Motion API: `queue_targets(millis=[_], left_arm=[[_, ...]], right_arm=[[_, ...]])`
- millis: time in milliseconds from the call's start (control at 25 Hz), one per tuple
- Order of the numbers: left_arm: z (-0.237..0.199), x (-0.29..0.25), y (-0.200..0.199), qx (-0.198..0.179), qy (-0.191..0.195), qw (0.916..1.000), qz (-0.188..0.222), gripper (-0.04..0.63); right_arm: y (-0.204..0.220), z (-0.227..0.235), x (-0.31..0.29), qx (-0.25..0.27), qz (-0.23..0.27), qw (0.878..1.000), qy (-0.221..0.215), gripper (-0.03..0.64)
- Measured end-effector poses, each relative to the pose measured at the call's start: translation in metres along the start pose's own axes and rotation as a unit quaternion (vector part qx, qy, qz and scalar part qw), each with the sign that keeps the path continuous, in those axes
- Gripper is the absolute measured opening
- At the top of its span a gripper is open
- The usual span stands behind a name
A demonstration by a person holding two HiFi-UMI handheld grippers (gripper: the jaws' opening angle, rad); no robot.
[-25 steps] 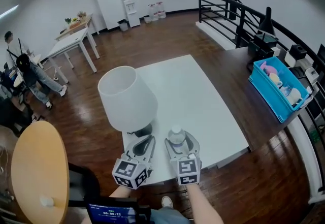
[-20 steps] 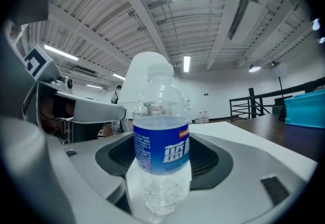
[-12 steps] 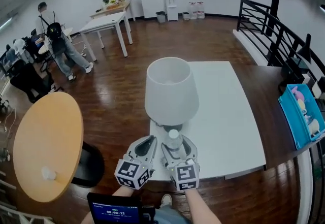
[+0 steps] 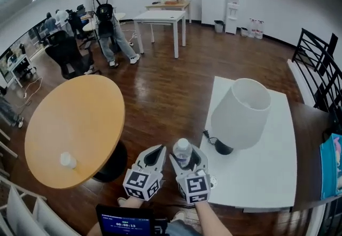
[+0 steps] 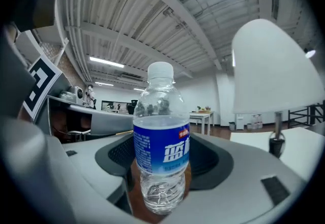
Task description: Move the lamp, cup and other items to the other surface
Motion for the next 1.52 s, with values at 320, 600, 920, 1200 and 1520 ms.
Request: queue_targets(millis=[320,600,920,1200,1520], left_arm=[[-0.116,0.078,-0.026,-0.014,-0.123,0.9923,0.005,0.012],[-0.218,0.155,-0.034,-0.018,-0.219,0.9754,0.006,0.012],[-0.307,0.225,-0.025,-0.025,-0.301,0.9532,0.007,0.012],[-0.356,0.271,-0.026,-0.026,-0.346,0.938,0.007,0.012],[-0.374,0.295,-0.019,-0.02,-0.37,0.9289,0.005,0.012]], right_arm=[[-0.009,-0.113,-0.101,-0.024,0.005,0.992,-0.126,0.288],[0.005,-0.223,-0.192,-0.028,0.01,0.972,-0.234,0.288],[0.04,-0.331,-0.263,-0.044,-0.003,0.949,-0.311,0.288],[0.057,-0.393,-0.305,-0.05,-0.012,0.937,-0.346,0.288],[0.073,-0.426,-0.325,-0.044,-0.024,0.928,-0.368,0.312]])
Point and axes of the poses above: the fingertips, and each gripper's own axes: x backward along the fingers, z to its right, y out of its underside, the point moved 8 cm from there along x, backward along the fingers, and after that the axes turned 9 degrees about z, right-handed, at the moved point
